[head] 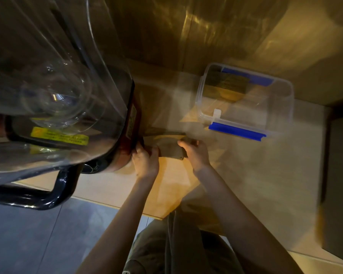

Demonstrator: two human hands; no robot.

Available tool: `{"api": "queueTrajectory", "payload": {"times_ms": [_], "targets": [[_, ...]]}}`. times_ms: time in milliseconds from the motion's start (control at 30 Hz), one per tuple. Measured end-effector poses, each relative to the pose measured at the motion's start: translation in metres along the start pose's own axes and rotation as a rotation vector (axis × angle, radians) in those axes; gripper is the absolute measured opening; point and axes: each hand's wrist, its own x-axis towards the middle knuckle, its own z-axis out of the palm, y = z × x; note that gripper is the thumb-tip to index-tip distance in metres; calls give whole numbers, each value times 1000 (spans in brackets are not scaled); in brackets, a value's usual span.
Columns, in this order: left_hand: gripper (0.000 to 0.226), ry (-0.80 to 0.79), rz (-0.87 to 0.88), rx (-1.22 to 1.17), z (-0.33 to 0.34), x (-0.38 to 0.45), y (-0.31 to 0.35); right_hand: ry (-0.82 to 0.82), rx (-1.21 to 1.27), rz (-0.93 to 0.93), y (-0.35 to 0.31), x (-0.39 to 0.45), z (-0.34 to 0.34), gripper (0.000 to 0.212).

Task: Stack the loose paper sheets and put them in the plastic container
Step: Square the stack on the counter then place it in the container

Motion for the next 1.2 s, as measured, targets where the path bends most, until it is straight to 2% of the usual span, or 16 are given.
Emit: {"api": "queueTrajectory", "payload": {"times_ms": [67,267,433,500,600,800,933,1000,1200], "targets": [[63,-8,-14,-26,1,-1,1,-32,28,20,-2,0,0,14],[70,-45,-75,-86,3,1,-7,-97,11,34,-4,0,-7,12],[61,-172,-78,-260,-2,-2,-19,-197,-38,90,-3,-5,-28,13],[53,-237,-48,-323,-2,-8,-21,-238,-38,51,2,-9,-39,12],[59,-318,39,-331,2,-19,-21,-278,-64,-78,14,-17,-64,26],[62,-456,350,-199,20,-45,-11,-211,-44,-203,49,-34,-110,57],[59,-426,574,-84,40,-65,-5,-95,-65,-360,70,-47,-136,56],[64,-431,597,-82,49,-71,-4,-43,-78,-389,78,-51,-144,56],[91,-514,494,-74,68,-77,-3,58,-80,-329,93,-43,-143,71]]}}
